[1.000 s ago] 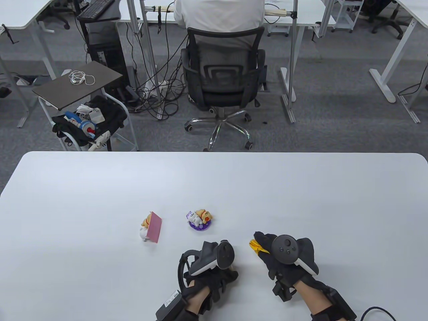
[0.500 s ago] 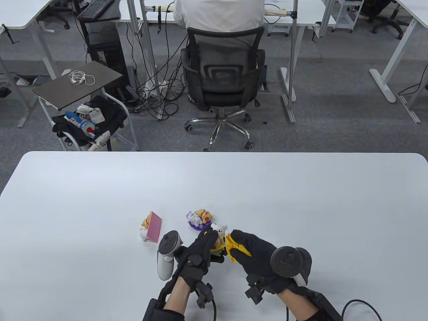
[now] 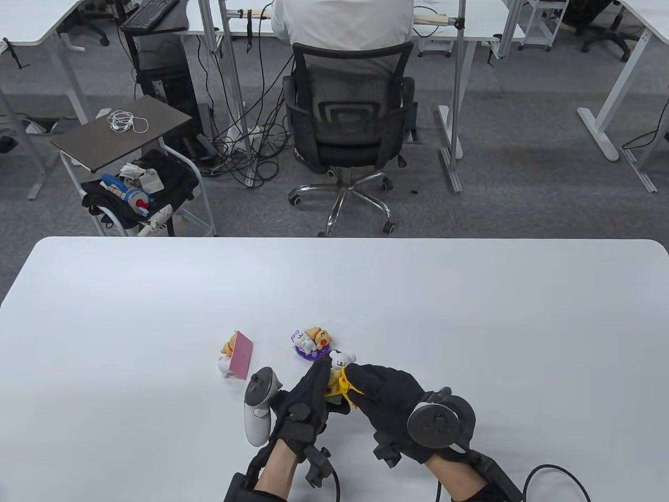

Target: Dust the small ornaments

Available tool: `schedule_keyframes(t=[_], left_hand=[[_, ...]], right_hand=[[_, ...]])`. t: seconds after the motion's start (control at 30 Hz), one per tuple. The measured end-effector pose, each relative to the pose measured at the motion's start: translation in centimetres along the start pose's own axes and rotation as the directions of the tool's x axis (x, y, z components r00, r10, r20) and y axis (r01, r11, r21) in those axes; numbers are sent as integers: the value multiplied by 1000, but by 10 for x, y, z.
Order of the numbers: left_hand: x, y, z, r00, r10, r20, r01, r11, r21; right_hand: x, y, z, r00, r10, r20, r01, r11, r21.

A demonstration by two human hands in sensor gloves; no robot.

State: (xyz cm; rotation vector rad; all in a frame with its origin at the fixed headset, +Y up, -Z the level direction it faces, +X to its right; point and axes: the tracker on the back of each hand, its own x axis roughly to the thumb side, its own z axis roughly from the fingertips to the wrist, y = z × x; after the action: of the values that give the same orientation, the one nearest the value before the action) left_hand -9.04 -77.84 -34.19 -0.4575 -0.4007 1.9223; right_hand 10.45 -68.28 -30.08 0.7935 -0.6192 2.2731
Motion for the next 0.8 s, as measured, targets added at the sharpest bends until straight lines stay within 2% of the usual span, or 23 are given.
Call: schedule_keyframes(t=[0.03,0.17,0.23,0.27,0.33,0.43,0.5,0.57,0.63,0.73,0.8], left_hand=[[1,0,1,1000,17,0,-17,1000,15],[10,3,5,999,5,38,-6,1000,23],[14,5,6,998,-55,27,54,997,58],[13,7,7,991,-135,-11,135,987,83],[10,5,7,978,-202,-49,206,974,89],[8,-7,2,979,-200,-46,201,979,21],[10,-10,4,972,-224,-77,227,973,44],[11,-8,5,947,-312,-75,317,947,51],[13,-7,6,944,-321,-72,326,944,60],[14,-4,5,939,-335,-76,341,937,73],[14,-7,4,943,-329,-42,330,943,45]], right_hand=[[-2,1,1,1000,11,8,-11,1000,-16],[-20,2,4,986,165,-23,-163,985,55],[-23,-6,2,994,87,-61,-86,996,24],[-20,-14,-1,995,-17,-93,15,1000,-24],[-15,-20,-5,992,-89,-92,86,995,-43],[-14,-11,-7,995,-55,-89,60,997,53],[-21,-12,-7,993,-56,-100,59,998,26],[-30,-13,-8,986,-62,-157,68,997,37],[-38,-16,-8,979,-59,-194,67,997,33],[-34,-18,-9,958,-217,-189,232,971,60],[-29,-12,-11,956,-214,-200,241,963,121]])
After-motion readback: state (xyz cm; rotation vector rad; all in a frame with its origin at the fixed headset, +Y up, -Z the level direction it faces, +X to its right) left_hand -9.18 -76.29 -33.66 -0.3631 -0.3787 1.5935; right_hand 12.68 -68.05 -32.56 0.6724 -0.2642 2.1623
